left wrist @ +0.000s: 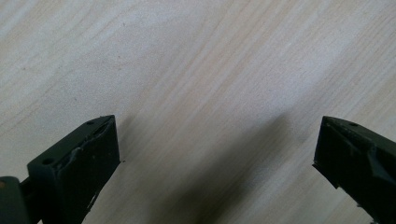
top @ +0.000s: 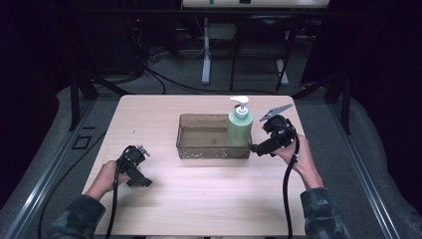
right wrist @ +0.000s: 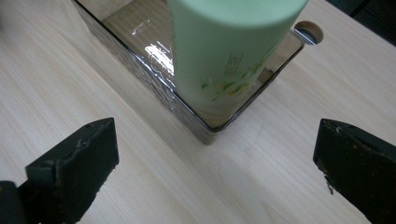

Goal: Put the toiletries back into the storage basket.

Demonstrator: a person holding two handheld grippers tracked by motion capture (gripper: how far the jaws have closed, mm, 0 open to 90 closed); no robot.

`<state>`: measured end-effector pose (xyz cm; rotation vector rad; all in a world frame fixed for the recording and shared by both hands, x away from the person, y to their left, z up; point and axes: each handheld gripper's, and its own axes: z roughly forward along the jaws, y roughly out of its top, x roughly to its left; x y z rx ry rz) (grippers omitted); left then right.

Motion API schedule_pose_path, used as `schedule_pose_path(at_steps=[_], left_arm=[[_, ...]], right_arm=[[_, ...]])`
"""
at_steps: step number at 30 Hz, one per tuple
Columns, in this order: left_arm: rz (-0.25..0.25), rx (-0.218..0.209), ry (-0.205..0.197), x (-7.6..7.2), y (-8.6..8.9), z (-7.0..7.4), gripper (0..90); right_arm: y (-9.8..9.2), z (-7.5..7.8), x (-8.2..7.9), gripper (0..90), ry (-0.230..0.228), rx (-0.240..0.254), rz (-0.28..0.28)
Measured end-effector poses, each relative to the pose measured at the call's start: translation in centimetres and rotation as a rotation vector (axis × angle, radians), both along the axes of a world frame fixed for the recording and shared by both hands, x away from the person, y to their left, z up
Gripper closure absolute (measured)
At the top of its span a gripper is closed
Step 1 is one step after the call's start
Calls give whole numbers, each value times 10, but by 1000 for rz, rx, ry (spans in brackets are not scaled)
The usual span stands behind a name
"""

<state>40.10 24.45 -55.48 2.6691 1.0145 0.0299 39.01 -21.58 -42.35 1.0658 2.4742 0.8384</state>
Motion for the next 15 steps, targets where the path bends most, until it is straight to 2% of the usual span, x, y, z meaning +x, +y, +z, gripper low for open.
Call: schedule_pose_path(at_steps=[2,8,11,15], left_arm=[[1,1,2,0,0,0,1],[1,1,3,0,1,0,0],[-1,2,3,0,0,0,1],[-3,3,1,1,0,0,1]], right_arm=[[-2,-9,-4,0,15,-1,-3],[-9,-24,-11,0,31,8,-25],[-11,-30,-11,0,41,-20,-26],[-13,-36,-13,0,53,-7,-37]])
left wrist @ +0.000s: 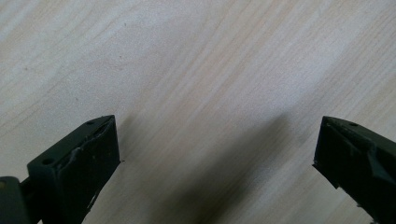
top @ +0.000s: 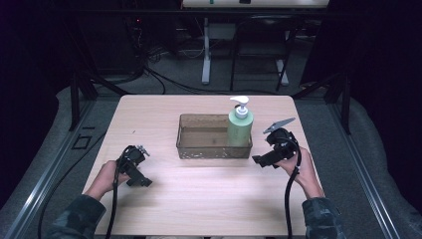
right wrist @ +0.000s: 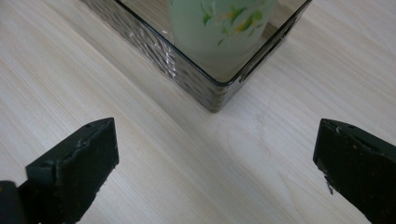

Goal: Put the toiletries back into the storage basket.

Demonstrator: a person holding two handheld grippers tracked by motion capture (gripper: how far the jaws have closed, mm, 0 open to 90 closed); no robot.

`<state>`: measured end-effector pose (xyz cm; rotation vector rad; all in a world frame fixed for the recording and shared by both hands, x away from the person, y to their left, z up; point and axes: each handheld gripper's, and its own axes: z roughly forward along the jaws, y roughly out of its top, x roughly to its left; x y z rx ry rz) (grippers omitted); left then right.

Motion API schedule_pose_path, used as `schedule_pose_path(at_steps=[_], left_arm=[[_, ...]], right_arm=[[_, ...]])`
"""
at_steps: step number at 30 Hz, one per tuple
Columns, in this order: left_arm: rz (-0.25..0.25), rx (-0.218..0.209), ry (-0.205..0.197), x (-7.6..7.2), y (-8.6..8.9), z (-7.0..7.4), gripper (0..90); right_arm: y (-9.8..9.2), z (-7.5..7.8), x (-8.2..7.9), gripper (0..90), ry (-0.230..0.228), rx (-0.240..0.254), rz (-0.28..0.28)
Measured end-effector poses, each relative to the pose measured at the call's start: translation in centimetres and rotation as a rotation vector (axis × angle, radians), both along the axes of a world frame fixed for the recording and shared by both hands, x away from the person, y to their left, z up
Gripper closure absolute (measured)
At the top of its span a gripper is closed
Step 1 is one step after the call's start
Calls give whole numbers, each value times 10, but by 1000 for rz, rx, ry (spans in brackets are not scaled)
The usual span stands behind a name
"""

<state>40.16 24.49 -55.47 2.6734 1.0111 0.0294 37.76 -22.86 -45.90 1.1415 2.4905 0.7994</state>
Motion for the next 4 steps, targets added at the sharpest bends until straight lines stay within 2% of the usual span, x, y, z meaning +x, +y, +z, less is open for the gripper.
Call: schedule_pose_path(at_steps=[4], left_arm=[[-2,-4,2,0,1,0,1]], right_arm=[[-2,-13,-2,0,28,-39,-8]])
